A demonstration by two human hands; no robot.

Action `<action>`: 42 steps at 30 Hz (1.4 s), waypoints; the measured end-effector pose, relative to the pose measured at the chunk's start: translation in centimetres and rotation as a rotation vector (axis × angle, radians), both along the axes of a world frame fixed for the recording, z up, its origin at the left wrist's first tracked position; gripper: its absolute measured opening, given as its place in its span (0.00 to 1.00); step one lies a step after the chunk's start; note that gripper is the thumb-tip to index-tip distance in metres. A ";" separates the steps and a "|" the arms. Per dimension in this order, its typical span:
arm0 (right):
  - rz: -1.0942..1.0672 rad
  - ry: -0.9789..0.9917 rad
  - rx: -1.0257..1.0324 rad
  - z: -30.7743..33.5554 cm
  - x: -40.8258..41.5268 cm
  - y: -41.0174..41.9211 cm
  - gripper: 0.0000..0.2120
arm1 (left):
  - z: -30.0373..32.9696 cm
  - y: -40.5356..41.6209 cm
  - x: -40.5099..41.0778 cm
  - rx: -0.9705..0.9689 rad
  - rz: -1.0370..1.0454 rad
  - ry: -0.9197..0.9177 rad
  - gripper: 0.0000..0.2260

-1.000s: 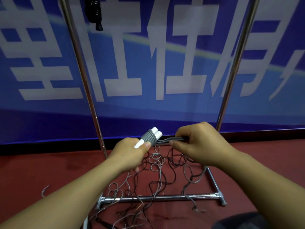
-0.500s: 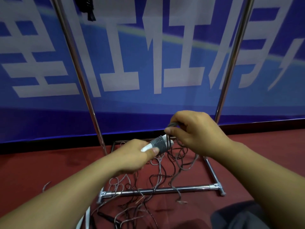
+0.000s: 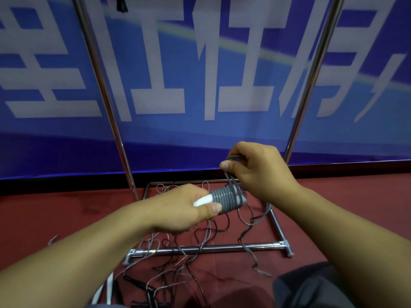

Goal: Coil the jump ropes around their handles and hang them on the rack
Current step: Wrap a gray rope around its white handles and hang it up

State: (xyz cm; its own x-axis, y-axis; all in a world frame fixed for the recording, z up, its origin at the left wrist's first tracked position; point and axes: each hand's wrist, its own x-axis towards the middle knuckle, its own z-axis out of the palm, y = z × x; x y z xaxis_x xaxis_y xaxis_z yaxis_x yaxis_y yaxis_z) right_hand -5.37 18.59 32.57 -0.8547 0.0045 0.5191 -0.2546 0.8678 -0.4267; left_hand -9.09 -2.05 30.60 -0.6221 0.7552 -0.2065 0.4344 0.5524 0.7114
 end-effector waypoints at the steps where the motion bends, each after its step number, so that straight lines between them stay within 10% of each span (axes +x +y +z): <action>1: 0.044 -0.025 -0.008 0.0 0.0 -0.1 0.09 | 0.0 -0.1 0.0 -0.016 -0.018 0.015 0.14; 26: 0.098 -0.438 -0.633 -0.6 -0.9 0.5 0.15 | 1.8 -0.8 1.5 0.177 -0.020 0.038 0.14; 31: 0.206 -0.667 -0.737 -0.6 -0.7 0.4 0.02 | 1.9 -1.2 2.0 0.245 0.041 -0.089 0.12; 42: 0.224 -0.737 -0.884 -1.3 -1.3 -2.2 0.19 | 2.2 -0.7 1.3 0.601 0.273 -0.258 0.16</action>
State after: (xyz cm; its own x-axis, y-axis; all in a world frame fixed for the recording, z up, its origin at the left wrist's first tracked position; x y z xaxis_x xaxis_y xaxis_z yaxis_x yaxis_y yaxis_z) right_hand -6.62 16.38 31.27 -0.9749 -0.0733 -0.2100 0.1961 0.1623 -0.9671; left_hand -7.79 -2.79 32.75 -0.7928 0.6087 0.0311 0.1128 0.0965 0.9889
